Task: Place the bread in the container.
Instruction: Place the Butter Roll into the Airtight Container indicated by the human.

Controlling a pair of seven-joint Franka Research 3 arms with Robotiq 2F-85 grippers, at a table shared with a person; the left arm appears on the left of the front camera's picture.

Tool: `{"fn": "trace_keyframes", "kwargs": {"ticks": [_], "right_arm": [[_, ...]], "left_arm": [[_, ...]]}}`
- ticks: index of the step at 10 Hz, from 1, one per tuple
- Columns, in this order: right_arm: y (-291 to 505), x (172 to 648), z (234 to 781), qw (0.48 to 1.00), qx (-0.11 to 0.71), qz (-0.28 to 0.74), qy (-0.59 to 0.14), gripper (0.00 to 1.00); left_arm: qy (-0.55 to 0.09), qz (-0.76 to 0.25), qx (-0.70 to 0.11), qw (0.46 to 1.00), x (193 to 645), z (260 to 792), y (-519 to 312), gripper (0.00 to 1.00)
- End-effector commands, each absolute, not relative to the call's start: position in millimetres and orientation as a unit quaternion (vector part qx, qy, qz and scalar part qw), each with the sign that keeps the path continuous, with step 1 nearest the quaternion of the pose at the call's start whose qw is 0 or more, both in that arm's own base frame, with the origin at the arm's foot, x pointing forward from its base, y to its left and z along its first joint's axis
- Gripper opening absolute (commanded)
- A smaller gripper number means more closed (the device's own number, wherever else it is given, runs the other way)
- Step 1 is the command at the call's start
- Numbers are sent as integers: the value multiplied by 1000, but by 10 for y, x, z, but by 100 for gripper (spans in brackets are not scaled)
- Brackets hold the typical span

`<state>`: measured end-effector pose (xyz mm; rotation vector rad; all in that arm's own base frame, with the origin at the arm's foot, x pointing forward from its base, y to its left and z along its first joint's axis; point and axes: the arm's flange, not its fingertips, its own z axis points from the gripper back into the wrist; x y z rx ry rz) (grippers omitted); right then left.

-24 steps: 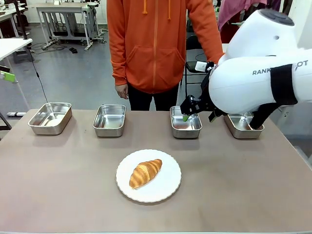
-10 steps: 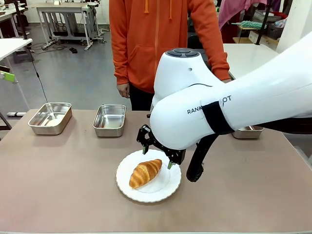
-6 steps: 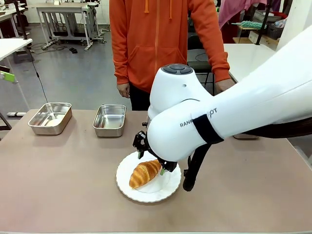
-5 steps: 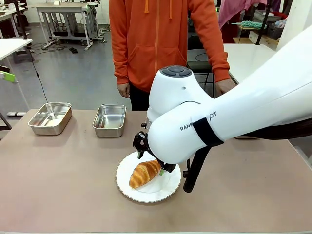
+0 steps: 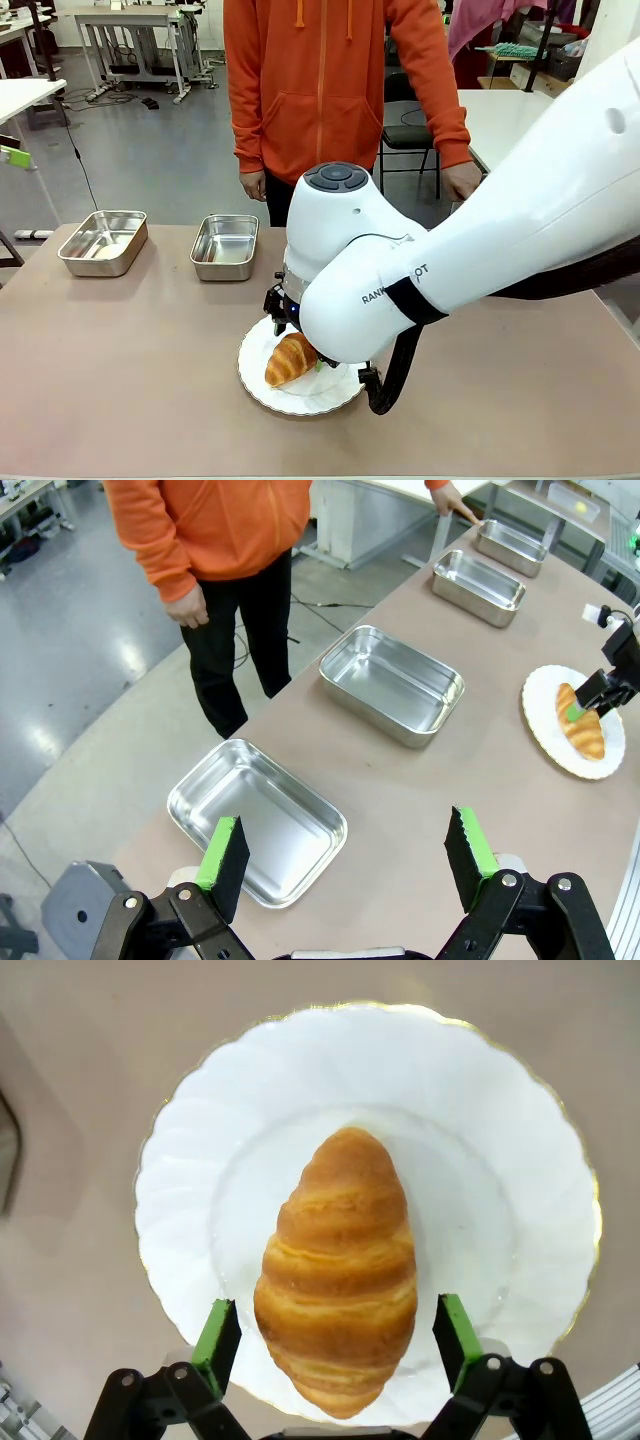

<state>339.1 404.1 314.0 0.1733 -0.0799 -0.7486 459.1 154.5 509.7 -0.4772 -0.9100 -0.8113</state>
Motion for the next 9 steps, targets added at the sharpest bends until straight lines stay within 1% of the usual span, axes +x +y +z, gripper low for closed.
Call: {"fn": "trace_keyframes", "kwargs": {"ticks": [1, 6, 7, 8, 9], "right_arm": [[4227, 3470, 3045, 923, 76, -375, -51, 100], [4250, 3508, 2948, 926, 55, -371, -38, 100], [4243, 3501, 2969, 925, 49, -374, -36, 80], [4242, 3498, 2986, 925, 46, -376, -35, 80], [4241, 3499, 3007, 925, 42, -375, -34, 60]], "left_arm": [[-428, -378, -222, 790, 4583, 5106, 1541, 100], [-428, -378, -222, 790, 4583, 5106, 1541, 100], [-428, -378, -222, 790, 4583, 5106, 1541, 100], [-428, -378, -222, 790, 4583, 5106, 1541, 100], [-428, -378, -222, 790, 4583, 5106, 1541, 100]]}}
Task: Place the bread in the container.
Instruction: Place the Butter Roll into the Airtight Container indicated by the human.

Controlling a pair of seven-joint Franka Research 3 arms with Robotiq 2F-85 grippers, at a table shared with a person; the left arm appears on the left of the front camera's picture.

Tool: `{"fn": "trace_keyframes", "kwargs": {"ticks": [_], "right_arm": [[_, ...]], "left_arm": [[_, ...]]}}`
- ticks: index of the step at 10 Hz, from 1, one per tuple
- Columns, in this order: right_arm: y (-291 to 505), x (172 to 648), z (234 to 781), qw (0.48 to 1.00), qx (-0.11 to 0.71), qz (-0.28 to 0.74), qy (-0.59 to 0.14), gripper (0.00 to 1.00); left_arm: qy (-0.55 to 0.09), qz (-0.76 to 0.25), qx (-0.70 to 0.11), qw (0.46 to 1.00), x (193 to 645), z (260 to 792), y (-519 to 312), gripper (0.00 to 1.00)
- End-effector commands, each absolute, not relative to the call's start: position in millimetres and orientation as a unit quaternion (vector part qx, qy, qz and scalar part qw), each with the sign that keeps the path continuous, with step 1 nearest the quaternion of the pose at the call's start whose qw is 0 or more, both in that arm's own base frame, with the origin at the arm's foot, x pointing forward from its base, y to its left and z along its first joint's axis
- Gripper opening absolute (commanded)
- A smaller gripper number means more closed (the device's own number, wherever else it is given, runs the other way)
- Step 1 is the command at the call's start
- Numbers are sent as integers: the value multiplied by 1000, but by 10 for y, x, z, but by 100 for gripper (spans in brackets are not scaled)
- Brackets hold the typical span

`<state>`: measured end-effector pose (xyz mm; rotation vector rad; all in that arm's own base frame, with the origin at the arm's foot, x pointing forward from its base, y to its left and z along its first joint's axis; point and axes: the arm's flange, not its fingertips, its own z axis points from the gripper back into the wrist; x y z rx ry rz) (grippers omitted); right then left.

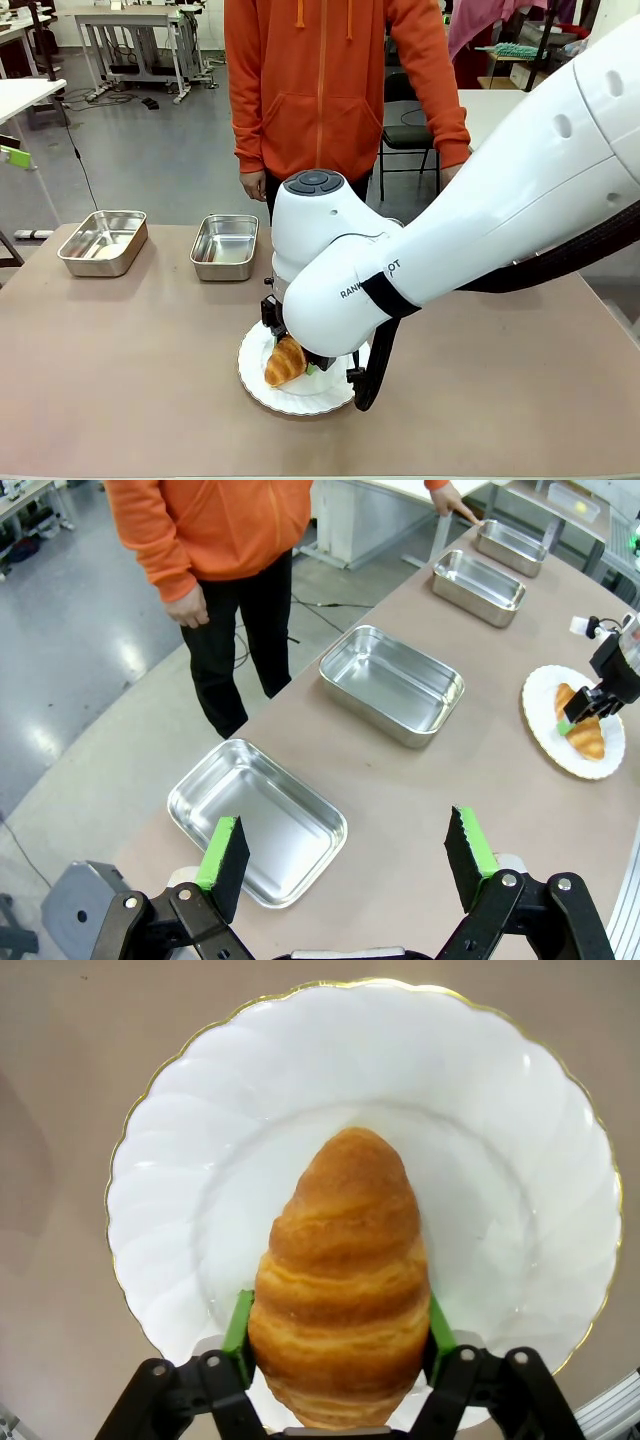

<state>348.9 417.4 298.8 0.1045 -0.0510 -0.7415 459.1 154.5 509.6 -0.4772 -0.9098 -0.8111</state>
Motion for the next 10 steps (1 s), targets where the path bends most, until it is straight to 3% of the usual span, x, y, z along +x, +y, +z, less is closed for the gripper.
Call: {"fn": "trace_keyframes", "kwargs": {"ticks": [1, 2, 3, 9, 10], "right_arm": [[4243, 3499, 3019, 926, 38, -375, -35, 75], [4245, 3504, 3033, 925, 33, -376, -35, 40], [4246, 3531, 3039, 926, 17, -377, -22, 55], [4185, 3507, 3032, 931, 37, -363, -22, 55], [4081, 3637, 3348, 932, 48, -358, -20, 55]], "left_arm": [[-428, -378, -222, 790, 4583, 5106, 1541, 100], [-428, -378, -222, 790, 4583, 5106, 1541, 100], [-428, -378, -222, 790, 4583, 5106, 1541, 100], [-428, -378, -222, 790, 4583, 5106, 1541, 100], [-428, -378, -222, 790, 4583, 5106, 1541, 100]]}}
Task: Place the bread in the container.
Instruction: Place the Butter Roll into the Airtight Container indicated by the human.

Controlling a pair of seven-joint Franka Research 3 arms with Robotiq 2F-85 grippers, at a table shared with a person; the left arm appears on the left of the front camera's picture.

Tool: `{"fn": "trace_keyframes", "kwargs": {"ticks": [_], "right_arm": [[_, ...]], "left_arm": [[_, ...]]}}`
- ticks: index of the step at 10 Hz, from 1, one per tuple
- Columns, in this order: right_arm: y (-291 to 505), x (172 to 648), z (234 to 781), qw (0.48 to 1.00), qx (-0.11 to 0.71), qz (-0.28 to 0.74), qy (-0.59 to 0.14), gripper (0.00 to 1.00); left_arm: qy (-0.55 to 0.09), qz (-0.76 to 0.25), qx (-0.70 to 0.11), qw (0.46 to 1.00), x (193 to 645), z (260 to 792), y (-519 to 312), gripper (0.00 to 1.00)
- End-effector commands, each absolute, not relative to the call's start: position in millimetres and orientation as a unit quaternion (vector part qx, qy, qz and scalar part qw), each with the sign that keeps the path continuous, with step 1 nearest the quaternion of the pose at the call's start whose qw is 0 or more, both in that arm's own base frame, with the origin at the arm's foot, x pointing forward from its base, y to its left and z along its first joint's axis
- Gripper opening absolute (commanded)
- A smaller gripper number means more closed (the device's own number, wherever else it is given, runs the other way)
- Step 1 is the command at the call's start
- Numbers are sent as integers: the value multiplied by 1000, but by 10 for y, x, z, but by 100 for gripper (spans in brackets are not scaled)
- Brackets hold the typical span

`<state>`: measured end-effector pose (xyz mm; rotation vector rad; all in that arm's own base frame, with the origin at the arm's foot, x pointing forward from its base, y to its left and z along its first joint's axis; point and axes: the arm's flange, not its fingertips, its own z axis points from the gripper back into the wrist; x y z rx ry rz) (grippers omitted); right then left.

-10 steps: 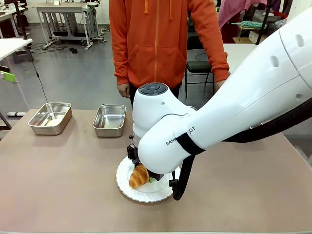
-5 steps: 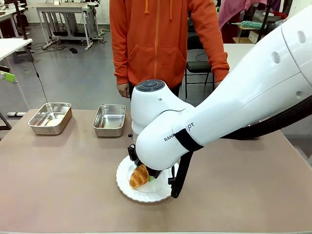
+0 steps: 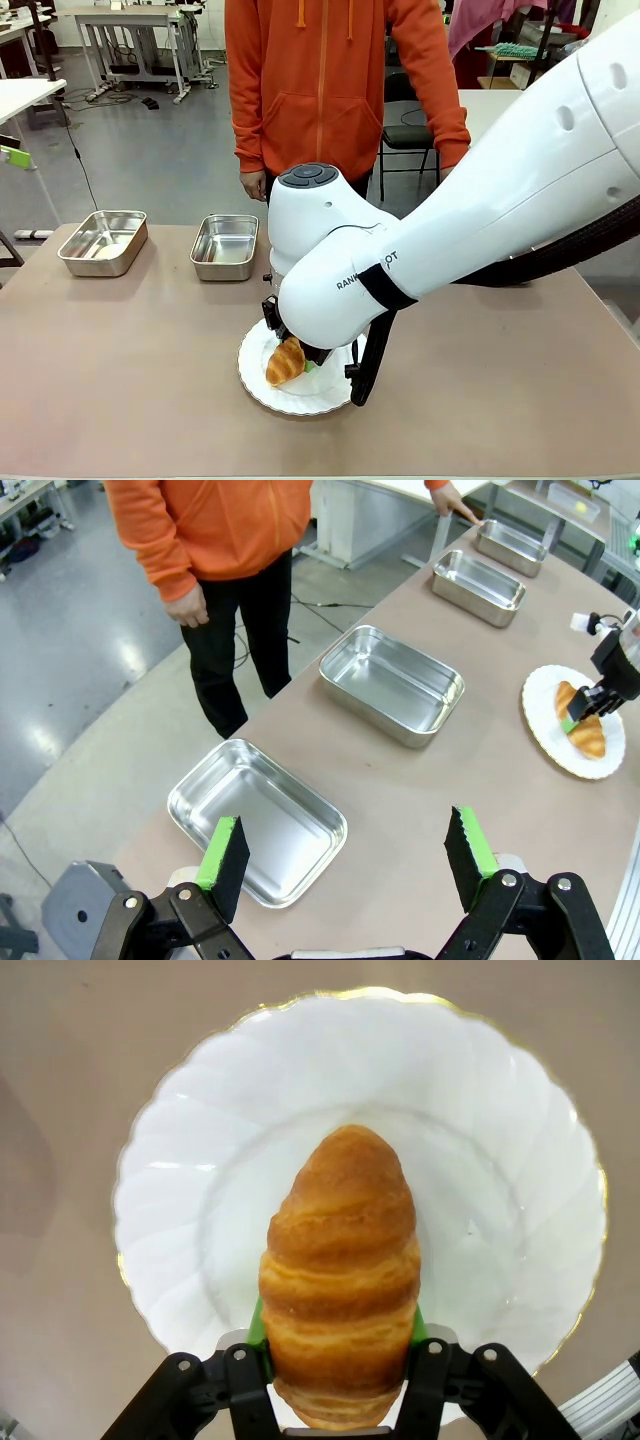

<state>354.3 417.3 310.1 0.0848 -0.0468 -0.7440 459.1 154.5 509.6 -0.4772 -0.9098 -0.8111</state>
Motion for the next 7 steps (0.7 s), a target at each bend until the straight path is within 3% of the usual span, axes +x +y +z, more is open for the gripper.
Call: {"fn": "trace_keyframes", "kwargs": {"ticks": [1, 4, 7], "right_arm": [[4003, 3709, 3576, 932, 58, -356, -14, 55], [3514, 4013, 4499, 945, 58, -323, -2, 55], [2552, 4466, 4946, 987, 46, -153, 8, 55]], "left_arm": [[-428, -378, -222, 790, 4583, 5106, 1541, 100], [-428, -378, -222, 790, 4583, 5106, 1541, 100], [-428, -378, -222, 790, 4583, 5106, 1541, 100]]}}
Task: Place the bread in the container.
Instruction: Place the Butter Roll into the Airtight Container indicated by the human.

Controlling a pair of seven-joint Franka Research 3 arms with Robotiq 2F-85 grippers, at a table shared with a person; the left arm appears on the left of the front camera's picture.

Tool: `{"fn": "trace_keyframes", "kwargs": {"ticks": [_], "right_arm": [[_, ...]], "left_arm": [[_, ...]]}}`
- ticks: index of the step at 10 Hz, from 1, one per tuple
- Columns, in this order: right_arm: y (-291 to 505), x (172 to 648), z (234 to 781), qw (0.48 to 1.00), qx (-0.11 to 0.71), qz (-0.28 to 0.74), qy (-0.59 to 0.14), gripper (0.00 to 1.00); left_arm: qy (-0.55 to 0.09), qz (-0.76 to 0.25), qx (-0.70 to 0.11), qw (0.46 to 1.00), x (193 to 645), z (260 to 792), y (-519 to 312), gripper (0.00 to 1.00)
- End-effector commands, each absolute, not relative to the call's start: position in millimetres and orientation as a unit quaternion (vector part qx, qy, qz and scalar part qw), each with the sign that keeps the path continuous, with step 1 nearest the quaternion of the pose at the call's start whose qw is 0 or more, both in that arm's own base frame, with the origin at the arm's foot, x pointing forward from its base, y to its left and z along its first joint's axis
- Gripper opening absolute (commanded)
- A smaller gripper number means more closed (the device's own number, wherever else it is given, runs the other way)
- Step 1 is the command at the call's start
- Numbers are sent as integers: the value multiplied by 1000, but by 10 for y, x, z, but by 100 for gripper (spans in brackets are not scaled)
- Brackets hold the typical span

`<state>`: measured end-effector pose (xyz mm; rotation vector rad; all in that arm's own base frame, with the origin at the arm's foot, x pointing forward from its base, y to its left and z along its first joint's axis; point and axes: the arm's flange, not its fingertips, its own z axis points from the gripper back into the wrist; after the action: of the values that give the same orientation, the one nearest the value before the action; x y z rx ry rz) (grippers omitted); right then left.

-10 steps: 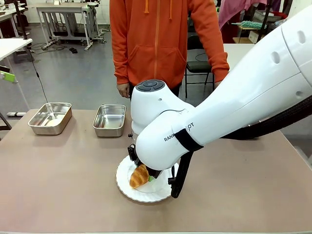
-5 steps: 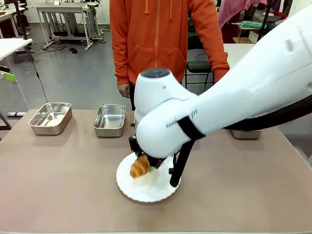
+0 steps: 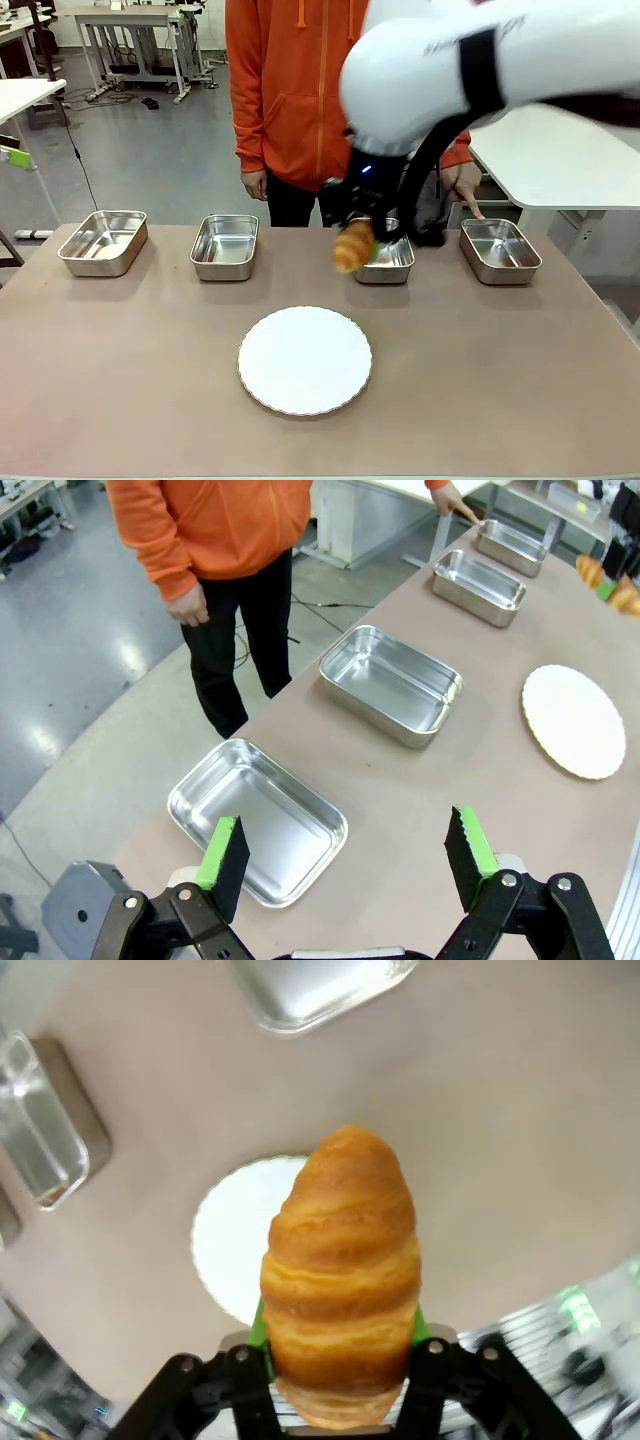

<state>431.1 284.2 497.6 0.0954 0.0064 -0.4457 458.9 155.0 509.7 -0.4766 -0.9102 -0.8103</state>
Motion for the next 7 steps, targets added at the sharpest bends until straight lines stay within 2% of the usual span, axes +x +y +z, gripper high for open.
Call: {"fn": "trace_keyframes", "kwargs": {"ticks": [1, 4, 5, 6, 7], "right_arm": [[2231, 4605, 4940, 994, 39, -103, 11, 55], [1547, 4841, 4663, 999, 30, 43, 0, 55], [1453, 4869, 4601, 998, 64, 28, 4, 55], [1597, 4851, 4765, 1000, 23, -8, 18, 55], [1597, 4851, 4765, 1000, 23, -8, 18, 55]], "left_arm": [[-428, -378, -222, 790, 4583, 5106, 1541, 100], [-428, -378, -222, 790, 4583, 5106, 1541, 100], [-428, -378, -222, 790, 4583, 5106, 1541, 100], [-428, -378, -222, 790, 4583, 5106, 1541, 100], [-428, -378, -222, 790, 4583, 5106, 1541, 100]]}}
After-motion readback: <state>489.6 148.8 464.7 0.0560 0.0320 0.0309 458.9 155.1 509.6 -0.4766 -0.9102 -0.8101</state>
